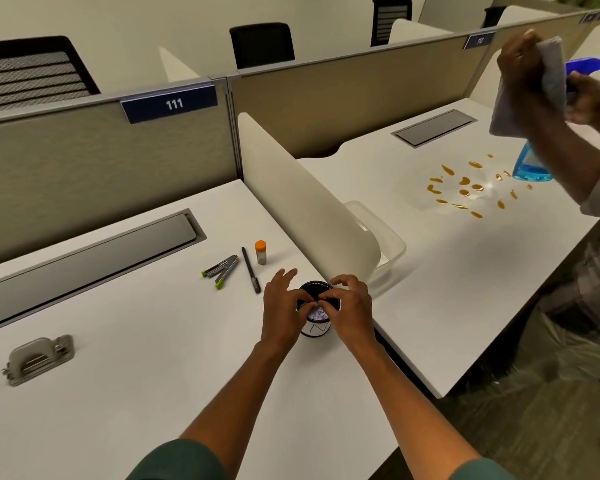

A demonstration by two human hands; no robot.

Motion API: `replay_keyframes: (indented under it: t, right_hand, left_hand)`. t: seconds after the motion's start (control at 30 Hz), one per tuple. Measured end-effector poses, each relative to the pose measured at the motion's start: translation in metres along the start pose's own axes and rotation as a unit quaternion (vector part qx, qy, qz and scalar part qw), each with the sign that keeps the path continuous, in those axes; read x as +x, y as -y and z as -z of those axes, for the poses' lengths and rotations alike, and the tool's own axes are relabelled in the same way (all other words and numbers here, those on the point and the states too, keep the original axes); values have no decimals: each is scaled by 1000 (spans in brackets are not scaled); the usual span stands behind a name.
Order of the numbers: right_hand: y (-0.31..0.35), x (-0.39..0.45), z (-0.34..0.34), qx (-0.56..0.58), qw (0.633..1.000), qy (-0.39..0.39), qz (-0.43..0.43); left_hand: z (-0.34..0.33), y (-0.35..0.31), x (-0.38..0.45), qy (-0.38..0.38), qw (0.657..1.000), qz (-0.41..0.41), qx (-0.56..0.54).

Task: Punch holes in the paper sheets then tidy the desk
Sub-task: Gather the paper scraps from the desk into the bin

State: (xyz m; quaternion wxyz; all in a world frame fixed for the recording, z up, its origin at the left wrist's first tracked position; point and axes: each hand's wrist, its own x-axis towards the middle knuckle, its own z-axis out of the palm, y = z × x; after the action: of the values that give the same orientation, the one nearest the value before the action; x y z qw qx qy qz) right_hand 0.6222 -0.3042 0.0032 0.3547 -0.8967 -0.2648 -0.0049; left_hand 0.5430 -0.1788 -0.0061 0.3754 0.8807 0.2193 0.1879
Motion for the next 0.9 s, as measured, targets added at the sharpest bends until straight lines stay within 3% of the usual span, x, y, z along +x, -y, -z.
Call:
replay_keyframes:
  t: [0.2, 0.5, 0.9]
  right_hand:
    - [3, -1, 0, -29, 1000, 2, 5]
    - [6, 0, 4, -9, 1000, -15, -5]
    - [5, -3, 7, -2, 1000, -11, -8]
  left_hand:
    - [3, -4, 1, 12, 999, -15, 38]
    - [5, -8, 0, 13, 1000, -21, -3]
    - [0, -10, 6, 45, 994, -50, 81]
